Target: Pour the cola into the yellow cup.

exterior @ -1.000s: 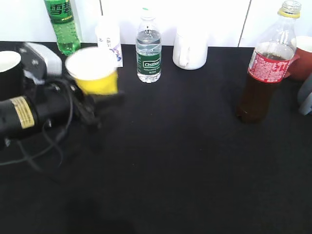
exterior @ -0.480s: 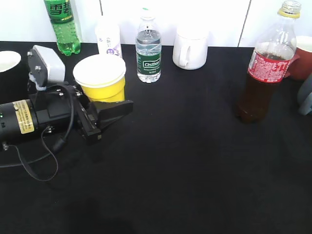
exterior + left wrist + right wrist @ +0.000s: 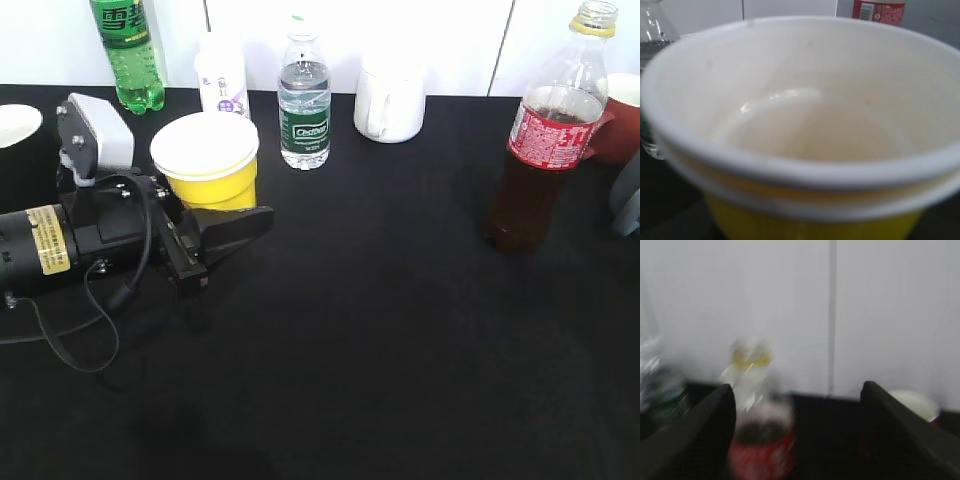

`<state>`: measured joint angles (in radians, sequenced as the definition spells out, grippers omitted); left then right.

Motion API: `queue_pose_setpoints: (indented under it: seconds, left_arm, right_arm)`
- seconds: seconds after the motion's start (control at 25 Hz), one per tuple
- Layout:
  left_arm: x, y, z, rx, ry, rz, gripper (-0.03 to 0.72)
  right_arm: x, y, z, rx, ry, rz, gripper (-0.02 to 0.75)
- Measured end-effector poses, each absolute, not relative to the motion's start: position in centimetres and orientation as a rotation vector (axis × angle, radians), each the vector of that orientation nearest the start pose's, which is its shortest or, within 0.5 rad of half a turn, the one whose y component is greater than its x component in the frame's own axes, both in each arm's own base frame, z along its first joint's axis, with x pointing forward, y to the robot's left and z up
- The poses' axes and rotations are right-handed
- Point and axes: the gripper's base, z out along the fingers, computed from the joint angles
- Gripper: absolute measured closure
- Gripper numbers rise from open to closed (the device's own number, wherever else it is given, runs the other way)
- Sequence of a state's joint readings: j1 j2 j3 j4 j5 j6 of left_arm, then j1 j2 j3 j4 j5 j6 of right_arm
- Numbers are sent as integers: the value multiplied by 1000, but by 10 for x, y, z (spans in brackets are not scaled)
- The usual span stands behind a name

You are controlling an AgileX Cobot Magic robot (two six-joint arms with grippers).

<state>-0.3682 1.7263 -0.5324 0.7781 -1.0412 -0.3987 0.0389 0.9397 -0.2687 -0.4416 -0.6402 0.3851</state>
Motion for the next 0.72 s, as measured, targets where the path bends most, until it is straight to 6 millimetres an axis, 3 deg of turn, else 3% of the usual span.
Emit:
queue_pose_setpoints:
  seconds: [0.16,0.48,0.72]
  left_arm:
    - [246,-154,165,838,1614,-798,250]
    - [246,-154,165,838,1614,-798,250]
    - [246,-154,165,838,1614,-798,250]
  right_arm:
    - [168,29,230,-229,1708,231,151]
    - [205,44,168,-337,1849,385,150]
    - [233,42,155,-332,1835,343,150]
